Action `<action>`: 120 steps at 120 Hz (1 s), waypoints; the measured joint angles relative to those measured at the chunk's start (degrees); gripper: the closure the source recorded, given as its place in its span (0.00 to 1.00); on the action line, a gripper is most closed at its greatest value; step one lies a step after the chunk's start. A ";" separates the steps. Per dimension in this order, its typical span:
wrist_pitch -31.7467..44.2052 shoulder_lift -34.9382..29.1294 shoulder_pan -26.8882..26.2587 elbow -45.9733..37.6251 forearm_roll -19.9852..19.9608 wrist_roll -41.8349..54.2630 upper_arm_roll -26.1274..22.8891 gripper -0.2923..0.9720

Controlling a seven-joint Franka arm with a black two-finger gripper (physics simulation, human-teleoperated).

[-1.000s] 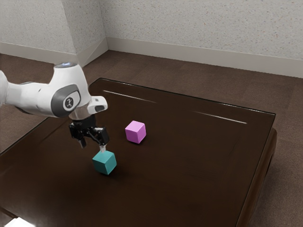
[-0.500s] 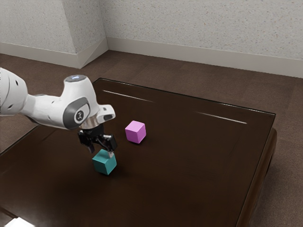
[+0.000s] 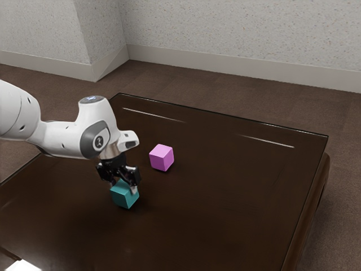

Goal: Pick up the blue block with one arm, and put the blue block on the pink block with one arm

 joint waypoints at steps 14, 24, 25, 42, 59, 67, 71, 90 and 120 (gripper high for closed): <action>0.00 -0.02 0.10 0.00 -0.19 1.22 0.14 0.45; 0.03 -0.07 0.10 0.00 -0.01 2.03 0.32 0.49; 0.04 -0.07 0.10 0.00 0.03 2.13 0.33 0.49; -0.26 -0.49 -0.03 1.38 0.80 3.41 0.67 0.53; -4.80 -0.38 -0.07 10.07 2.30 3.66 0.81 0.55; -8.34 2.37 0.04 17.58 2.62 3.42 0.81 0.55; -10.29 4.73 0.08 21.87 2.74 3.21 0.79 0.55; -17.57 12.80 -0.06 34.85 3.37 1.71 0.31 0.55; -22.85 19.45 -0.36 44.72 4.89 -2.25 -0.29 0.55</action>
